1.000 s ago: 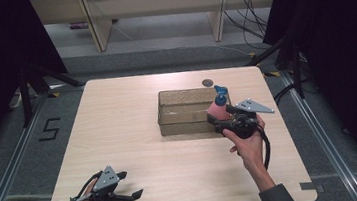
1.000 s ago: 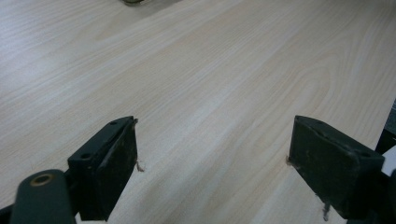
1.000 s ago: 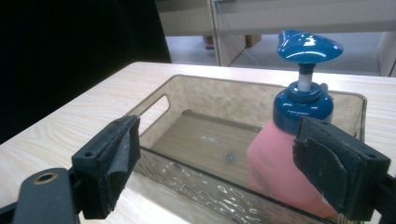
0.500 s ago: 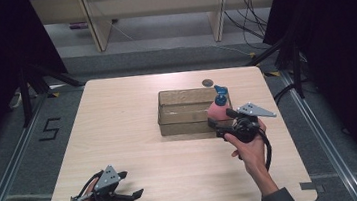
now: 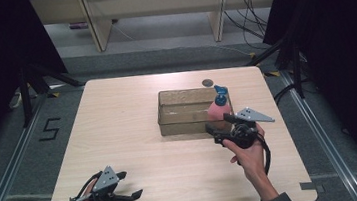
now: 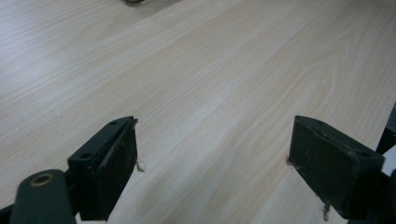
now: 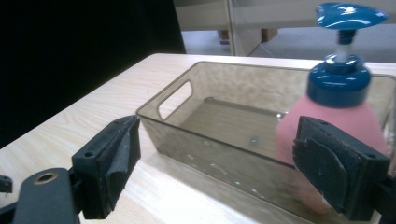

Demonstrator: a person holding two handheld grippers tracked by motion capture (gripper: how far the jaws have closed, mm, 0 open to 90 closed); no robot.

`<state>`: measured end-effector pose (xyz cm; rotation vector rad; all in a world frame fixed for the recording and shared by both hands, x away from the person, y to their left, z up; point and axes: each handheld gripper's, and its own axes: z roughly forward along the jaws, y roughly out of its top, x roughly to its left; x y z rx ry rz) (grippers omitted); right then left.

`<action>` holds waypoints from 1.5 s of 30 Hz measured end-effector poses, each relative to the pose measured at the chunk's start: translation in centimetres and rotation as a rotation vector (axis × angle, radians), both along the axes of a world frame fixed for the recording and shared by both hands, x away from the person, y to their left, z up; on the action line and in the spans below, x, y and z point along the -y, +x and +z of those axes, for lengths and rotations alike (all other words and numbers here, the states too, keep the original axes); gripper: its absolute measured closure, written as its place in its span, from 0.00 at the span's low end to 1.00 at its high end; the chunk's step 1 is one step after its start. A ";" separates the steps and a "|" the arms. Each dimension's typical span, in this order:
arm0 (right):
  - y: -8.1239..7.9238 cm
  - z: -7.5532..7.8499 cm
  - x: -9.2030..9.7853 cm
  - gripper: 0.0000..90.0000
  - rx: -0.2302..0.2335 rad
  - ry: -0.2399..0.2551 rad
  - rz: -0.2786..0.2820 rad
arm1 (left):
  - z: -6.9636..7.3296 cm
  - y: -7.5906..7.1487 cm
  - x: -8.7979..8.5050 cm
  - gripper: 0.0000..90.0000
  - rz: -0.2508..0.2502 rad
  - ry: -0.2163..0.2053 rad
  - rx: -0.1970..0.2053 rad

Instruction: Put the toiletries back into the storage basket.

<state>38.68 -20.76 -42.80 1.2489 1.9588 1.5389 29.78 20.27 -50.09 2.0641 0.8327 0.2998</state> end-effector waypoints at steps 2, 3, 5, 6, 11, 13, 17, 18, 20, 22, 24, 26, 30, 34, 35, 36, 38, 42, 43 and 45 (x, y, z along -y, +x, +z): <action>0.0 -0.1 0.0 0.18 0.019 -0.021 0.001 | -0.1 0.0 0.1 0.17 -0.001 -0.009 -0.003; -0.1 -0.2 -0.3 0.18 0.022 -0.020 0.009 | -0.1 0.0 0.1 0.17 0.000 -0.011 -0.003; -0.6 -0.4 -0.9 0.18 -0.021 0.016 0.020 | 0.0 0.0 0.0 0.17 0.000 -0.007 -0.002; -0.6 -0.4 -0.9 0.18 -0.021 0.016 0.020 | 0.0 0.0 0.0 0.17 -0.001 -0.006 -0.001; -0.9 -0.9 -1.5 0.18 -0.015 -0.002 0.058 | 0.0 0.1 -0.1 0.17 -0.008 0.018 0.003; -1.1 -0.9 -1.4 0.18 -0.023 -0.010 0.059 | -0.1 0.0 0.1 0.17 0.000 -0.010 -0.002; -1.4 -1.1 -1.6 0.18 -0.023 -0.009 0.061 | -0.1 0.0 0.1 0.17 0.002 -0.011 -0.003; -1.4 -1.1 -1.7 0.18 -0.012 -0.010 0.069 | -0.1 0.0 0.1 0.17 0.000 -0.010 -0.002; -1.8 -1.2 -1.9 0.18 -0.022 0.005 0.080 | -0.1 0.0 0.1 0.17 -0.001 -0.010 -0.003; -2.0 -1.2 -1.9 0.18 -0.020 -0.016 0.082 | -0.1 0.0 0.1 0.17 0.000 -0.010 -0.003; -2.0 -1.4 -2.0 0.18 -0.002 -0.010 0.093 | -0.1 0.0 0.1 0.17 0.001 -0.010 -0.003; -2.2 -1.4 -2.0 0.18 -0.018 -0.020 0.089 | -0.1 0.0 0.1 0.17 0.001 -0.010 -0.003; -2.6 -1.7 -2.4 0.18 -0.029 -0.003 0.113 | -0.1 0.0 0.1 0.17 0.000 -0.010 -0.003; -2.9 -1.9 -2.6 0.18 -0.031 -0.019 0.117 | -0.1 0.0 0.1 0.17 0.005 -0.006 -0.002; -2.9 -1.9 -2.6 0.18 -0.031 -0.019 0.117 | -0.1 0.0 0.1 0.17 0.005 -0.007 -0.002; -3.0 -1.9 -2.5 0.18 -0.020 -0.023 0.125 | -0.1 0.0 0.1 0.17 0.004 -0.006 -0.003; -3.3 -2.1 -2.7 0.18 -0.036 -0.016 0.132 | -0.1 0.0 0.1 0.17 0.005 -0.007 -0.003; -3.5 -2.2 -2.8 0.18 -0.042 -0.009 0.140 | -0.1 0.0 0.1 0.17 0.005 -0.007 -0.003; -3.6 -2.3 -2.8 0.18 -0.041 0.000 0.146 | -0.1 0.0 0.1 0.17 0.005 -0.007 -0.003; -3.8 -2.2 -2.9 0.18 -0.054 -0.001 0.147 | -0.1 0.0 0.1 0.17 0.005 -0.007 -0.003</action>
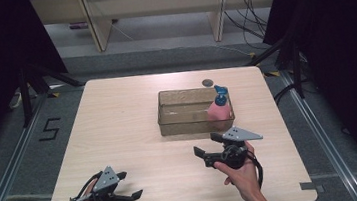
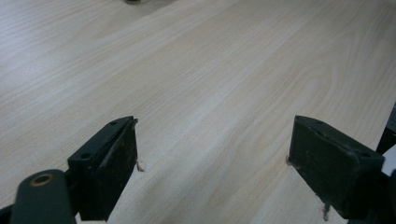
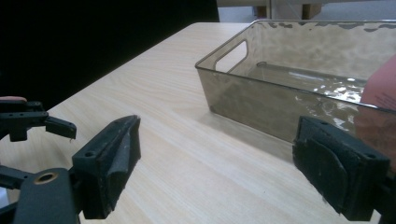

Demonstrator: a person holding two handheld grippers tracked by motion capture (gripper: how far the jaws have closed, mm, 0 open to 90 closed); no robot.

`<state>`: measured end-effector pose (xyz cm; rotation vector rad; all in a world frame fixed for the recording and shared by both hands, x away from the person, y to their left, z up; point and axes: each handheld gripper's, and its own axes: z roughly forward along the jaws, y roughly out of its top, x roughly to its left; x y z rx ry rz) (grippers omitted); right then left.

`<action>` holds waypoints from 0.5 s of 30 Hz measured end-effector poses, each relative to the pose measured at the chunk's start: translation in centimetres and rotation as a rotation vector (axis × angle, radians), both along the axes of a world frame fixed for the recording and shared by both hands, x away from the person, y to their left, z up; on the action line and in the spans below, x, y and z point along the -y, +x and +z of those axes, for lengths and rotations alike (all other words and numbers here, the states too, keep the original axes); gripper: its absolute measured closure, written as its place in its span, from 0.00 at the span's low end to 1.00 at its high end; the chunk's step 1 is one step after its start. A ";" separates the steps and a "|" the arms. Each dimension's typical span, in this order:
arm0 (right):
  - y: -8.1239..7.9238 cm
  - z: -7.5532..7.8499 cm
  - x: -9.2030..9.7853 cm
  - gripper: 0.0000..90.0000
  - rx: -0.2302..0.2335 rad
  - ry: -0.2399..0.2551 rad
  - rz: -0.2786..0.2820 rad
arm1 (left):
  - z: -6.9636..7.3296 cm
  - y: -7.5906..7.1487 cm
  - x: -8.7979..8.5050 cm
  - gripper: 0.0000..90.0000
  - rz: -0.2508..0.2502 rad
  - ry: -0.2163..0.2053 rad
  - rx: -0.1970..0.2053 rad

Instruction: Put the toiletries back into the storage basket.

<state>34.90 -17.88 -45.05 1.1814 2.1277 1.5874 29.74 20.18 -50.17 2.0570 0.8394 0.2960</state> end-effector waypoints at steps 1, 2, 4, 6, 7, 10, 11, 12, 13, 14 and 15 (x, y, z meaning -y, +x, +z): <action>0.0 -0.1 0.0 0.18 0.010 -0.010 -0.005 | 0.0 0.0 0.0 0.17 0.000 0.000 0.000; 0.1 -0.2 0.1 0.18 0.047 -0.022 -0.002 | 0.0 0.0 0.0 0.17 0.000 0.002 0.000; -0.3 -0.1 0.0 0.18 0.011 -0.011 0.008 | 0.0 0.0 0.0 0.17 -0.003 0.007 0.001; -0.6 -0.2 -0.2 0.18 -0.012 -0.003 -0.003 | 0.0 0.0 0.0 0.17 0.000 0.000 0.000; -0.6 -0.3 -0.2 0.18 0.009 -0.001 0.017 | 0.0 0.0 0.0 0.17 0.000 0.000 0.000; -0.8 -0.3 -0.1 0.18 0.009 -0.021 0.014 | 0.0 0.0 0.0 0.17 -0.003 0.006 0.001; -0.8 -0.4 -0.1 0.18 0.030 -0.018 0.013 | 0.0 0.0 0.0 0.17 -0.003 0.006 0.001; -1.0 -0.5 -0.2 0.18 0.008 -0.009 0.009 | 0.0 0.0 0.0 0.17 -0.001 0.002 0.000; -1.1 -0.5 -0.1 0.18 0.017 -0.004 0.022 | 0.0 0.0 0.0 0.17 -0.002 0.001 0.001; -1.1 -0.5 -0.1 0.18 0.017 -0.004 0.022 | 0.0 0.0 0.0 0.17 -0.002 0.001 0.001; -1.2 -0.6 -0.1 0.18 0.008 -0.005 0.022 | 0.0 0.0 0.0 0.17 -0.002 0.001 0.000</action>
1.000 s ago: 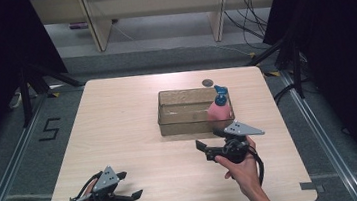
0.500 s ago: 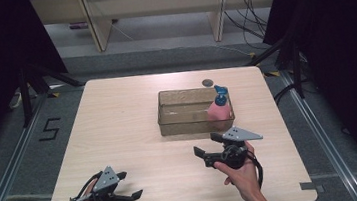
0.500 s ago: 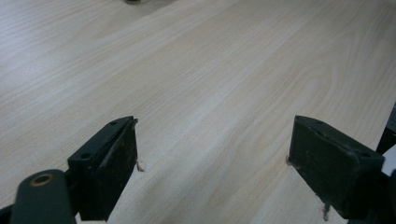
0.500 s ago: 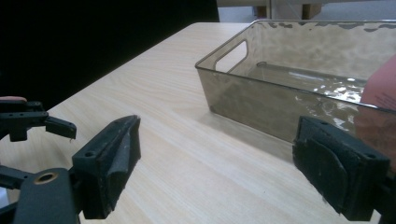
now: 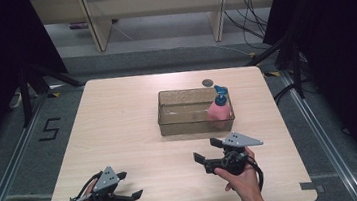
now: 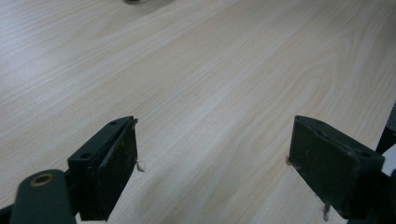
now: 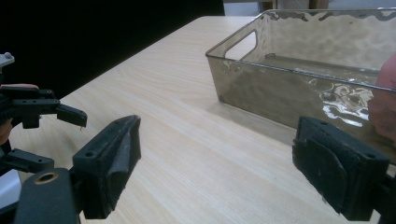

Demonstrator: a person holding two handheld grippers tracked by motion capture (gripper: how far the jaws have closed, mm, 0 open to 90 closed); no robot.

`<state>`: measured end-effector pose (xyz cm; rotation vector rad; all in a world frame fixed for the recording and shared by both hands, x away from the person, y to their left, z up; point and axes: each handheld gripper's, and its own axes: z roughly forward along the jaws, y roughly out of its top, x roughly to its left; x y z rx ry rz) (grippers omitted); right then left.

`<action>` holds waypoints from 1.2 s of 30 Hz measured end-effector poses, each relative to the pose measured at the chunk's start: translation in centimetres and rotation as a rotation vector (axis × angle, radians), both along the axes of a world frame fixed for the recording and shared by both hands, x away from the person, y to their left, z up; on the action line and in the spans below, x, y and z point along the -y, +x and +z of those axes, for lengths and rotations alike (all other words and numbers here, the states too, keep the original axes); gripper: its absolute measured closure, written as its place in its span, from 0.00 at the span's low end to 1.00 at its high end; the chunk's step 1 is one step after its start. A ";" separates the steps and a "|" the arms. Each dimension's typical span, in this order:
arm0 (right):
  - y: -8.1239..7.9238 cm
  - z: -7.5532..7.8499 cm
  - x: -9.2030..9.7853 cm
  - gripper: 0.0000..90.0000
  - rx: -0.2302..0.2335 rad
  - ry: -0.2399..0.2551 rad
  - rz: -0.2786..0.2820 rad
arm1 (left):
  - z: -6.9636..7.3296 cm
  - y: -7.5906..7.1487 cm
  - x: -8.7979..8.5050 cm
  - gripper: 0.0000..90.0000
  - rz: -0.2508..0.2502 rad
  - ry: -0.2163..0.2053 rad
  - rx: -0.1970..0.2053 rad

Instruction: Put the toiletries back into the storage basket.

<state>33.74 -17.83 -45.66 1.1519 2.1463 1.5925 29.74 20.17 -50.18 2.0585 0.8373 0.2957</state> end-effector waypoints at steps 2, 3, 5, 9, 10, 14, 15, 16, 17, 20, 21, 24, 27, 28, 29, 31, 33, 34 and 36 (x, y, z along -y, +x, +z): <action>-0.2 -0.2 0.1 0.18 0.006 0.003 0.005 | 0.0 0.0 0.0 0.17 0.001 0.000 0.000; -0.2 -0.2 0.1 0.18 0.006 0.003 0.005 | 0.0 0.0 -0.1 0.17 -0.003 0.008 0.001; -0.5 -0.4 0.1 0.18 0.003 -0.007 0.000 | 0.0 0.0 0.0 0.17 -0.002 0.004 0.004; -0.9 -0.4 0.1 0.18 -0.022 -0.016 -0.003 | 0.0 0.1 -0.1 0.17 -0.005 0.033 0.014; -1.1 -0.5 0.1 0.18 -0.017 -0.025 -0.007 | 0.0 0.1 -0.1 0.17 -0.001 0.024 0.010; -1.3 -0.7 0.3 0.18 0.012 -0.050 0.003 | 0.0 0.0 0.0 0.17 -0.002 0.005 0.005; -1.5 -0.8 0.2 0.18 -0.005 -0.025 -0.001 | 0.1 0.1 -0.2 0.17 -0.009 0.030 0.005; -1.5 -0.9 0.2 0.18 -0.017 -0.029 0.010 | 0.0 0.0 0.0 0.17 -0.003 0.012 0.003; -1.5 -1.0 0.2 0.18 -0.003 -0.034 0.014 | -0.1 0.0 0.1 0.17 0.001 -0.005 0.004; -1.8 -1.1 0.2 0.18 -0.012 -0.044 0.010 | 0.0 0.1 0.0 0.17 -0.003 0.015 0.006; -1.9 -1.1 0.3 0.18 -0.003 -0.041 0.015 | -0.1 0.0 0.0 0.17 -0.002 0.004 0.004; -2.2 -1.3 0.1 0.17 -0.008 -0.036 0.018 | -0.1 0.1 0.0 0.17 -0.004 0.007 0.007; -2.5 -1.4 0.1 0.17 -0.005 -0.031 0.026 | -0.1 0.1 0.0 0.17 -0.009 0.003 0.007; -2.7 -1.4 0.1 0.17 -0.028 -0.028 0.016 | -0.1 0.1 0.0 0.17 -0.008 0.010 0.005; -2.7 -1.5 0.1 0.17 -0.014 -0.034 0.026 | 0.0 0.0 0.0 0.17 -0.002 0.004 0.004; -3.2 -1.6 -0.1 0.17 -0.051 -0.018 0.014 | -0.2 0.1 0.0 0.17 -0.003 -0.009 0.013; -3.0 -1.9 0.0 0.17 -0.022 -0.046 0.032 | -0.2 0.1 0.0 0.17 -0.004 -0.010 0.014; -3.2 -2.0 -0.1 0.17 -0.028 -0.047 0.036 | -0.1 0.1 0.0 0.17 -0.006 -0.008 0.011; -3.5 -2.1 -0.2 0.17 -0.041 -0.042 0.042 | -0.2 0.1 0.0 0.17 -0.006 -0.009 0.012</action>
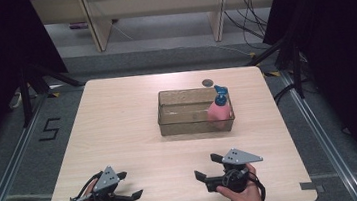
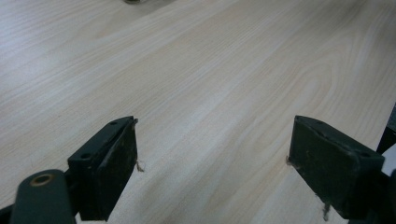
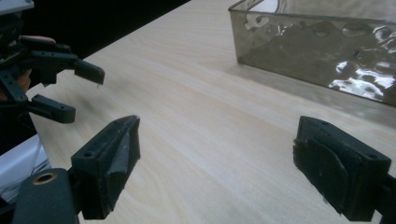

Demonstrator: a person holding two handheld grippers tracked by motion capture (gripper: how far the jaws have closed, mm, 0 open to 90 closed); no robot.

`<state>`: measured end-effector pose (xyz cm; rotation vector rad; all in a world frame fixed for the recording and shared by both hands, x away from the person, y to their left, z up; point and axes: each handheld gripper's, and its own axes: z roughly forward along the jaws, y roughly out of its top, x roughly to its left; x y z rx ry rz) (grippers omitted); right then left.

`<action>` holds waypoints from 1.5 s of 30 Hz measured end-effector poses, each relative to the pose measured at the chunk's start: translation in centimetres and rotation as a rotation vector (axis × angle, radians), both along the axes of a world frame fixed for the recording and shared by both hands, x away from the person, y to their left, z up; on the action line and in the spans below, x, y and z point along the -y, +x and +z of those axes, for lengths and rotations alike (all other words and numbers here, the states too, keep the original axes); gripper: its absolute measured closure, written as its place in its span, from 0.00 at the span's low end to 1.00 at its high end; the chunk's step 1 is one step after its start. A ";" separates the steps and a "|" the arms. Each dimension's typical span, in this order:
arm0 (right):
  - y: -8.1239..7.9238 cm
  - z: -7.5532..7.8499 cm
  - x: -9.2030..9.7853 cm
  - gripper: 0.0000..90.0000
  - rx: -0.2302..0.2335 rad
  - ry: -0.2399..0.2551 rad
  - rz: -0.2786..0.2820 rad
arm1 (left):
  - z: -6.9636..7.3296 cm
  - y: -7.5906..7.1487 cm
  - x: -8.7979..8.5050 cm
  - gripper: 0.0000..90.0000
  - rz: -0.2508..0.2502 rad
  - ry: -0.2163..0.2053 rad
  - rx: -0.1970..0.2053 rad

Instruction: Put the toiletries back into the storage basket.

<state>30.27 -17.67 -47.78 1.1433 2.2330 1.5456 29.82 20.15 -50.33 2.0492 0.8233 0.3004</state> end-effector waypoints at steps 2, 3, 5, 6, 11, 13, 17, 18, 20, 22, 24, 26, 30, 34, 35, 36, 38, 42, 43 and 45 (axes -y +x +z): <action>0.1 -0.1 0.0 0.17 0.016 -0.024 0.010 | 0.1 0.0 -0.1 0.17 -0.003 0.014 -0.004; -0.3 -0.1 0.0 0.17 -0.014 -0.008 0.007 | 0.0 0.0 -0.1 0.17 -0.003 0.020 -0.001; -0.3 -0.1 0.1 0.17 -0.012 -0.019 0.020 | 0.1 0.0 -0.1 0.17 -0.003 0.024 -0.003; -0.3 -0.2 0.1 0.17 -0.008 -0.025 0.024 | 0.1 0.0 0.0 0.17 0.005 0.016 -0.006; -0.6 -0.7 0.0 0.17 -0.009 -0.056 0.026 | 0.0 0.0 0.0 0.17 -0.003 0.008 -0.013; -0.7 -0.7 -0.1 0.17 -0.028 -0.056 0.040 | 0.0 0.0 0.0 0.17 -0.002 0.000 -0.015; -0.9 -0.8 -0.1 0.17 -0.019 -0.063 0.036 | 0.1 0.0 0.0 0.17 -0.002 0.016 -0.018; -1.0 -0.8 0.0 0.17 -0.009 -0.072 0.027 | 0.1 0.0 0.0 0.17 -0.001 0.015 -0.018; -1.2 -0.9 0.0 0.17 -0.015 -0.067 0.025 | 0.0 0.0 0.0 0.17 -0.001 0.005 -0.018; -1.5 -0.9 -0.1 0.17 -0.038 -0.053 0.021 | 0.1 0.0 0.0 0.17 0.000 0.016 -0.018; -1.6 -1.0 -0.1 0.17 -0.035 -0.064 0.016 | 0.0 0.0 0.0 0.17 -0.003 0.007 -0.013; -1.8 -0.9 0.1 0.17 -0.010 -0.088 0.027 | -0.1 0.0 0.1 0.17 0.004 0.001 -0.010; -2.0 -1.1 0.0 0.17 -0.019 -0.088 0.036 | -0.1 -0.1 0.1 0.17 0.004 0.001 -0.012; -2.6 -1.2 0.0 0.17 -0.034 -0.085 0.027 | -0.1 -0.1 0.1 0.17 0.002 0.002 -0.012; -2.5 -1.2 0.0 0.17 -0.022 -0.098 0.040 | -0.1 -0.1 0.1 0.17 0.001 0.004 -0.015; -2.7 -1.2 0.0 0.17 -0.032 -0.093 0.047 | -0.1 -0.1 0.1 0.17 0.001 0.003 -0.015; -2.8 -1.2 0.0 0.17 -0.025 -0.099 0.045 | -0.1 -0.1 0.1 0.17 0.001 0.002 -0.012; -3.0 -1.3 0.0 0.17 -0.023 -0.110 0.055 | -0.1 0.0 0.1 0.17 -0.004 0.011 -0.011; -3.2 -1.3 -0.2 0.17 -0.051 -0.099 0.046 | -0.1 0.0 0.1 0.17 -0.003 0.010 -0.010; -3.2 -1.3 -0.2 0.17 -0.050 -0.103 0.047 | -0.1 0.0 0.1 0.17 -0.005 0.011 -0.012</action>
